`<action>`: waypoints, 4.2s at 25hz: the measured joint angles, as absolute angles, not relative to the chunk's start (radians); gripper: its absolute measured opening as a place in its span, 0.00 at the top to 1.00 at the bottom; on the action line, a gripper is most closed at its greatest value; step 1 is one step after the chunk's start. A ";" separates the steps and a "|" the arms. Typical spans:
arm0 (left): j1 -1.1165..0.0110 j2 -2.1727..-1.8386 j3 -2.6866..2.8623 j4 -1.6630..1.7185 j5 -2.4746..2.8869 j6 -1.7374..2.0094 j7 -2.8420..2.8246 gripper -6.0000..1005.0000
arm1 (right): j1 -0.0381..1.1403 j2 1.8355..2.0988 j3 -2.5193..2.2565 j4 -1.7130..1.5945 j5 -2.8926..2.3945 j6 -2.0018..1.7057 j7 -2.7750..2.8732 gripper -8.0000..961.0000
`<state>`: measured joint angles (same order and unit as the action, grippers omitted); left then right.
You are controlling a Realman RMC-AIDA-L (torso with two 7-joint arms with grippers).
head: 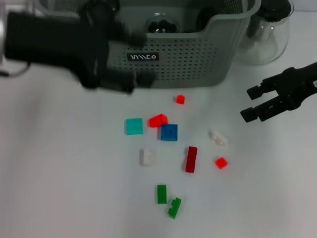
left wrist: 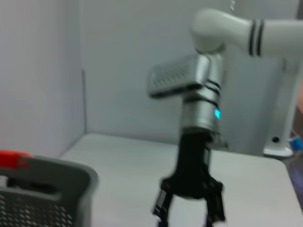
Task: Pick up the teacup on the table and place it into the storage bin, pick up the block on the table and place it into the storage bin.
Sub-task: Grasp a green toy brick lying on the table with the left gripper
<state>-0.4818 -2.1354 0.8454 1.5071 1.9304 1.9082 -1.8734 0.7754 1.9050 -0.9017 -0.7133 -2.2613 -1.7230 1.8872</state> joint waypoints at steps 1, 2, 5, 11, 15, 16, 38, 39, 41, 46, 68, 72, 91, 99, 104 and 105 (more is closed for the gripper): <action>-0.467 -2.142 0.858 1.500 1.943 1.910 -1.854 0.27 | 0.778 1.905 -0.902 -0.713 -2.263 -1.724 1.885 0.04; -0.459 -2.147 0.868 1.493 1.956 1.911 -1.838 0.27 | 0.781 1.905 -0.902 -0.713 -2.266 -1.724 1.883 0.04; -0.448 -2.158 0.908 1.454 2.021 1.912 -1.808 0.27 | 0.792 1.911 -0.902 -0.713 -2.288 -1.724 1.878 0.04; -0.461 -2.162 0.987 1.394 2.158 1.911 -1.805 0.28 | 0.800 1.919 -0.901 -0.713 -2.313 -1.715 1.879 0.04; -0.475 -2.166 1.080 1.427 2.268 1.905 -1.820 0.28 | 0.795 1.920 -0.894 -0.713 -2.313 -1.714 1.900 0.04; -0.481 -2.167 1.105 1.437 2.293 1.902 -1.831 0.28 | 0.794 1.921 -0.894 -0.713 -2.312 -1.713 1.907 0.04; -0.550 -2.178 1.769 1.547 2.594 1.685 -2.247 0.28 | 0.758 1.921 -0.867 -0.711 -2.308 -1.719 1.932 0.04; -0.548 -2.178 1.769 1.546 2.594 1.682 -2.248 0.28 | 0.754 1.920 -0.865 -0.712 -2.306 -1.727 1.923 0.04; -0.542 -2.178 1.770 1.539 2.594 1.670 -2.249 0.28 | 0.749 1.918 -0.861 -0.711 -2.304 -1.743 1.903 0.04; -0.538 -2.178 1.779 1.513 2.598 1.649 -2.268 0.28 | 0.737 1.921 -0.853 -0.711 -2.304 -1.773 1.851 0.04; -0.539 -2.178 1.992 1.487 2.636 1.542 -2.304 0.28 | 0.750 1.938 -0.865 -0.713 -2.312 -1.724 1.820 0.04; -0.541 -2.178 2.031 1.484 2.659 1.526 -2.326 0.28 | 0.747 1.937 -0.865 -0.713 -2.312 -1.723 1.821 0.04; -0.545 -2.178 2.097 1.466 2.664 1.490 -2.399 0.28 | 0.740 1.935 -0.865 -0.712 -2.312 -1.709 1.819 0.04; -0.545 -2.178 2.105 1.464 2.663 1.485 -2.407 0.28 | 0.738 1.936 -0.864 -0.713 -2.312 -1.708 1.817 0.04; -0.546 -2.178 2.108 1.460 2.662 1.482 -2.409 0.28 | 0.736 1.935 -0.864 -0.711 -2.312 -1.699 1.817 0.04; -0.546 -2.178 2.108 1.459 2.662 1.482 -2.409 0.28 | 0.736 1.935 -0.864 -0.711 -2.312 -1.699 1.817 0.04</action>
<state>-0.5460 -2.1782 2.1081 1.4595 2.6616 1.4821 -2.4089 0.7363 1.9348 -0.8636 -0.7112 -2.3117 -1.6988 1.8173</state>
